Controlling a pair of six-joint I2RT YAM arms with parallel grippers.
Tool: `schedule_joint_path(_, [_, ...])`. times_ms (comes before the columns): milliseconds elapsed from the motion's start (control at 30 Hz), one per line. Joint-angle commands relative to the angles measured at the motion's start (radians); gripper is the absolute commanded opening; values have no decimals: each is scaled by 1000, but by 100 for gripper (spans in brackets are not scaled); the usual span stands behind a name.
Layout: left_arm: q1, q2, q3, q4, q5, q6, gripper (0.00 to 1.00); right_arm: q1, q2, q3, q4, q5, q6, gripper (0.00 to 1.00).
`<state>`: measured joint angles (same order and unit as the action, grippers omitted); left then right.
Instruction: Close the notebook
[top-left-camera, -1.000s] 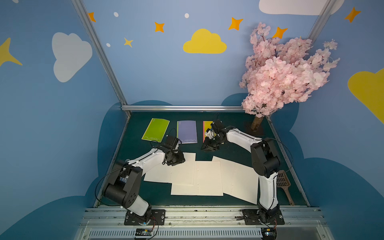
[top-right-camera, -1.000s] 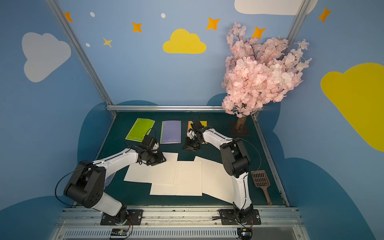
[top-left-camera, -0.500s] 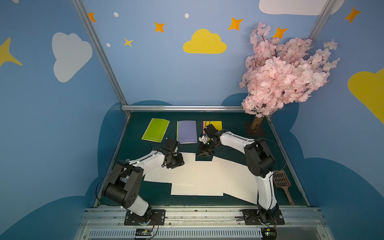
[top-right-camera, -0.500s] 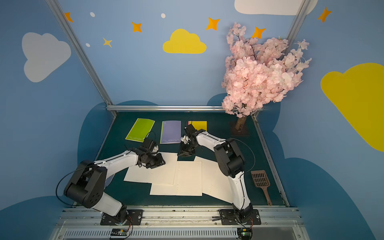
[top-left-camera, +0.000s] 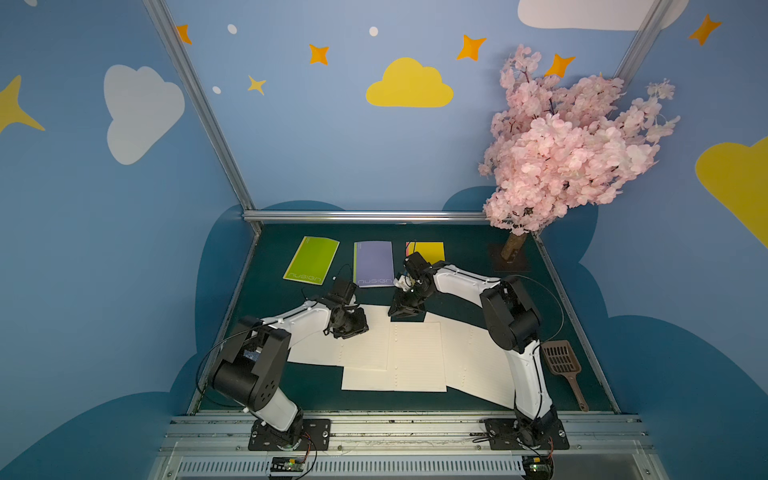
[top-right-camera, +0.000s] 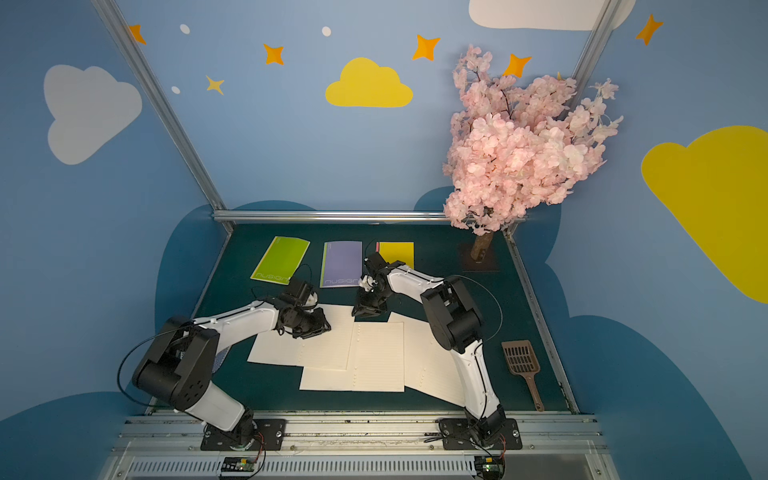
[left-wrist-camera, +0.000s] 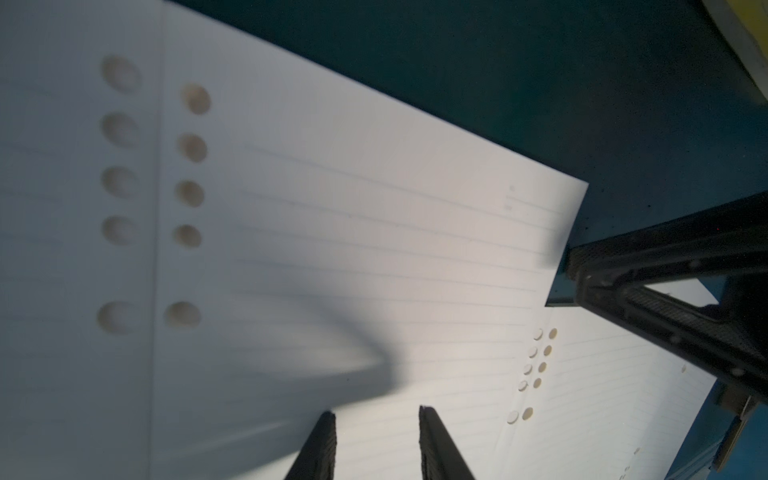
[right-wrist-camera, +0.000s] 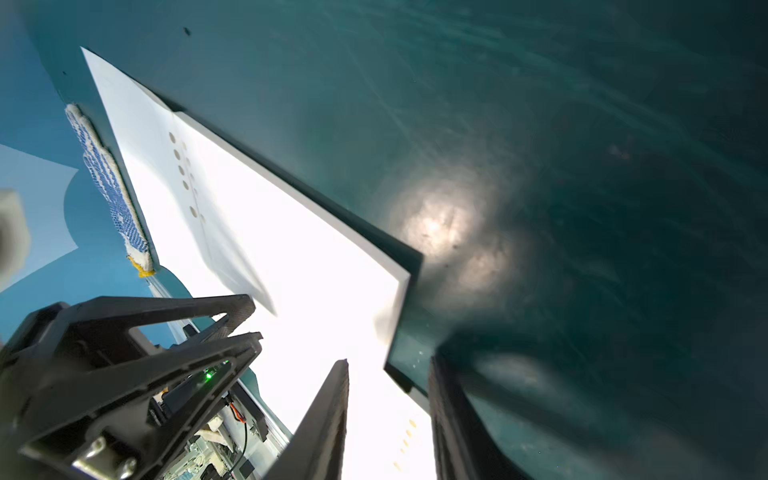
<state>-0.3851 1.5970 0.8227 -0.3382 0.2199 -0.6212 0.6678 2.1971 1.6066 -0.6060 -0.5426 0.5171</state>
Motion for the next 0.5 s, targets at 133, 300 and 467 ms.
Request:
schedule_joint_path(133, [3,46,3,5,7,3,35,9,36,35,-16,-9,5,35])
schedule_joint_path(300, [3,57,4,10,43,2,35,12,43,35,-17,-9,10,36])
schedule_joint_path(467, [3,68,3,15,55,0,33,15,54,33,-10,-24,15,35])
